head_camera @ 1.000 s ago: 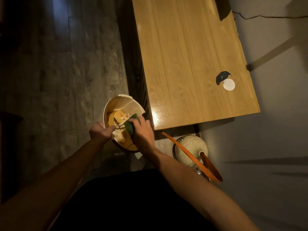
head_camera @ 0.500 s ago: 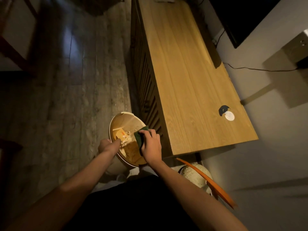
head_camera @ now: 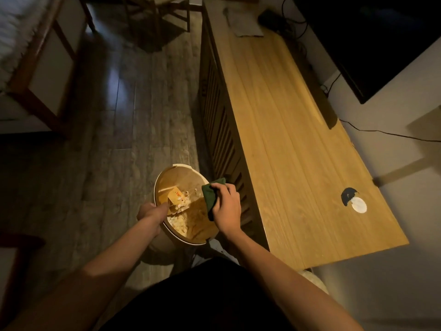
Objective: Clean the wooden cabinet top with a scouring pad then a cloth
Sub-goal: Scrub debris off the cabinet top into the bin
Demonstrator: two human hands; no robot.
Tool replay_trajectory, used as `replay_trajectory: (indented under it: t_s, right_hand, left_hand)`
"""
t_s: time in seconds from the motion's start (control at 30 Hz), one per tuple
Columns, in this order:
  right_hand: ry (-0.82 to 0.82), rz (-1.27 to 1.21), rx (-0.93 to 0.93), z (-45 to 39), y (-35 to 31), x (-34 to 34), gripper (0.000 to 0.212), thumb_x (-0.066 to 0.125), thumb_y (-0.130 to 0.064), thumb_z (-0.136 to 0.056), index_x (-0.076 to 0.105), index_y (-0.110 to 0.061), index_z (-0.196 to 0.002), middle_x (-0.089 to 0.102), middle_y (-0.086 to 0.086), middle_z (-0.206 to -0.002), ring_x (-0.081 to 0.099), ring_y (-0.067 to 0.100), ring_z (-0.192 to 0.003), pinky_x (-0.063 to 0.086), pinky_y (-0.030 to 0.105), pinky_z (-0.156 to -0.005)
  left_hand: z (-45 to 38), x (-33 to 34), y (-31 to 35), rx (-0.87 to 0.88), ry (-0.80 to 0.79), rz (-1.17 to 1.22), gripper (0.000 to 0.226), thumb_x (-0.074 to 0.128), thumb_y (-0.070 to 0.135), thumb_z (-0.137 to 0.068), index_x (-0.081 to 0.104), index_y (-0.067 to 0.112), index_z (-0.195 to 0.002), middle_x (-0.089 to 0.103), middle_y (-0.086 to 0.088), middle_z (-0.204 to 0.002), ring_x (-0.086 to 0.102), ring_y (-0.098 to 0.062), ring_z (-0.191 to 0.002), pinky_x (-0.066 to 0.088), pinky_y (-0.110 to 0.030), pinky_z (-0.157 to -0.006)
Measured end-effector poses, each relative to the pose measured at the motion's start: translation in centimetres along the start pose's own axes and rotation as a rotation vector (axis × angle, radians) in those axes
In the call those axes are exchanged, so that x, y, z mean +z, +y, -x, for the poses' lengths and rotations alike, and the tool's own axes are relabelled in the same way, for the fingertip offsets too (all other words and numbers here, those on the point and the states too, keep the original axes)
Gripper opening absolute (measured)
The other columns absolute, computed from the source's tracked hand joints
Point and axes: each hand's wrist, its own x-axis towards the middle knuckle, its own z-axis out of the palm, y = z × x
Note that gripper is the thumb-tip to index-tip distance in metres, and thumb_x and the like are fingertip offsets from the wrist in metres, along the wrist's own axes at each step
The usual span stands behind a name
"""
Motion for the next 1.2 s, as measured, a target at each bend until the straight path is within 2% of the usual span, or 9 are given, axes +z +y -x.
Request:
replay_trajectory:
  t_s: [0.1,0.23,0.4,0.53,0.73,0.83,0.93,1.07,1.2]
  right_hand:
    - [0.018,-0.015,0.05,-4.2,-0.1,1.5,0.038,0.057,-0.008,-0.096,0.062,-0.028,-0.127,0.052,-0.005,-0.128,0.038,0.004,-0.105,0.029,0.007,-0.084]
    - [0.004,-0.012,0.139,-9.9,-0.8,3.9,0.037,0.057,-0.007,-0.096,0.064,-0.026,-0.126,0.054,-0.002,-0.127,0.05,0.014,-0.11,0.035,0.019,-0.092]
    - [-0.04,-0.035,0.154,-17.0,-2.4,6.3,0.036,0.056,-0.006,-0.096,0.065,-0.026,-0.125,0.056,-0.002,-0.124,0.054,0.016,-0.109,0.045,0.028,-0.097]
    - [-0.071,-0.027,0.165,-21.9,-4.2,7.5,0.037,0.056,-0.002,-0.095,0.066,-0.022,-0.124,0.056,0.001,-0.124,0.056,0.021,-0.111,0.043,0.028,-0.097]
    - [-0.082,-0.047,0.188,-29.9,-6.8,9.7,0.038,0.053,0.001,-0.095,0.066,-0.019,-0.125,0.056,0.004,-0.125,0.057,0.024,-0.113,0.048,0.039,-0.101]
    - [-0.051,-0.071,0.262,-34.7,-7.8,11.3,0.036,0.052,0.0,-0.097,0.067,-0.018,-0.125,0.056,0.006,-0.126,0.058,0.024,-0.115,0.046,0.035,-0.104]
    - [0.0,-0.094,0.368,-39.7,-9.1,13.5,0.032,0.05,-0.004,-0.1,0.067,-0.017,-0.123,0.056,0.007,-0.126,0.059,0.024,-0.114,0.044,0.028,-0.102]
    - [0.055,-0.156,0.498,-46.0,-11.2,15.9,0.029,0.049,-0.006,-0.102,0.067,-0.014,-0.123,0.056,0.008,-0.126,0.06,0.024,-0.114,0.039,0.02,-0.098]
    - [0.103,-0.169,0.556,-51.3,-12.4,18.2,0.028,0.05,-0.005,-0.102,0.068,-0.013,-0.122,0.057,0.009,-0.125,0.058,0.019,-0.112,0.038,0.02,-0.1]
  left_hand:
    - [-3.5,0.5,3.4,-0.042,-0.025,-0.013,0.023,0.07,0.015,-0.079,0.069,0.001,-0.097,0.072,-0.021,-0.095,0.071,-0.035,-0.088,0.06,-0.048,-0.084]
    - [-7.8,1.0,8.8,-0.1,-0.089,-0.012,0.03,0.074,0.012,-0.08,0.066,-0.002,-0.105,0.071,-0.023,-0.104,0.071,-0.035,-0.095,0.059,-0.051,-0.087]
    - [-12.1,0.1,14.8,-0.065,-0.113,-0.11,0.038,0.076,0.023,-0.084,0.066,-0.001,-0.112,0.071,-0.02,-0.105,0.067,-0.028,-0.078,0.049,-0.029,-0.054]
    - [-15.4,0.0,18.2,-0.075,-0.14,-0.019,0.012,0.073,0.009,-0.085,0.066,0.007,-0.094,0.07,-0.02,-0.105,0.068,-0.028,-0.083,0.058,-0.036,-0.071]
    - [-21.5,-0.3,24.7,-0.047,-0.153,0.056,0.039,0.073,0.01,-0.084,0.064,0.007,-0.122,0.067,-0.013,-0.11,0.065,-0.033,-0.102,0.055,-0.045,-0.091]
    - [-25.6,-0.3,28.1,-0.034,-0.193,0.055,0.032,0.073,0.014,-0.084,0.067,0.011,-0.115,0.069,-0.014,-0.117,0.065,-0.03,-0.104,0.054,-0.044,-0.095]
    - [-29.8,-0.2,31.4,-0.075,-0.25,-0.028,0.041,0.069,0.02,-0.088,0.059,0.014,-0.128,0.063,-0.011,-0.128,0.059,-0.032,-0.119,0.049,-0.042,-0.101]
    - [-35.1,-0.3,35.9,-0.056,-0.125,-0.113,0.02,0.078,0.011,-0.075,0.061,0.015,-0.083,0.067,-0.01,-0.11,0.064,-0.029,-0.099,0.058,-0.04,-0.086]
    - [-39.2,0.1,39.2,-0.023,-0.16,-0.192,0.024,0.077,0.009,-0.074,0.055,0.018,-0.074,0.063,-0.003,-0.087,0.063,-0.025,-0.089,0.056,-0.033,-0.07]
